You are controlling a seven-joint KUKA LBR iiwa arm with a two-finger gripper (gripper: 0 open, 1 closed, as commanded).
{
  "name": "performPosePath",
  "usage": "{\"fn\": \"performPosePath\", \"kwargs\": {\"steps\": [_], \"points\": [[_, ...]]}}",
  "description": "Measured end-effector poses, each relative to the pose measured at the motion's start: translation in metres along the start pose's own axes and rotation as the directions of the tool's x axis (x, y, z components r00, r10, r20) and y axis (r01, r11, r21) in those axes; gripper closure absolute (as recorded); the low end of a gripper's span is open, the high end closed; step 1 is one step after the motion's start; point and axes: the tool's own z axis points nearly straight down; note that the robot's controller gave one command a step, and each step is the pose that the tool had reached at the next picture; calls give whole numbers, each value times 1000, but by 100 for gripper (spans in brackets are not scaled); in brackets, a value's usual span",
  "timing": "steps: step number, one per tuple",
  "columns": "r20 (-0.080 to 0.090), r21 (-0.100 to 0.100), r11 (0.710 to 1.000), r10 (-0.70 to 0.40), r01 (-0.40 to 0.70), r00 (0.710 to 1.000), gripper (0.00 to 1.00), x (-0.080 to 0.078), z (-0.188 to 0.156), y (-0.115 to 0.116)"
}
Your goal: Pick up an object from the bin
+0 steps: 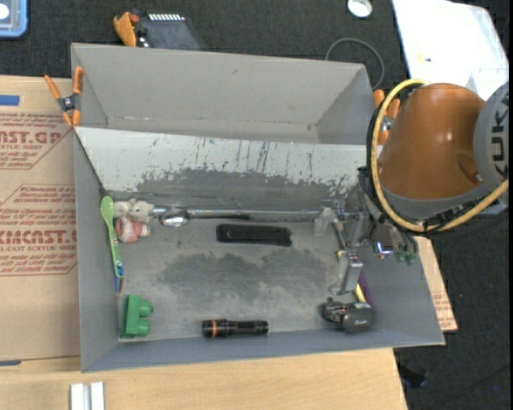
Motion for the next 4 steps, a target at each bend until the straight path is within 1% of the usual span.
{"fn": "performPosePath", "kwargs": {"steps": [1, 2, 3, 4], "points": [[8, 1, 1000, -1, 1, 1000, 0, -2, -4, 0], [10, 2, 991, -134, 134, 991, 0, 2, 53, -36], [13, 4, 970, -242, 242, 970, 0, -60, 57, 43], [3, 3, 876, -482, 482, 876, 0, 2, 104, -26]]}}
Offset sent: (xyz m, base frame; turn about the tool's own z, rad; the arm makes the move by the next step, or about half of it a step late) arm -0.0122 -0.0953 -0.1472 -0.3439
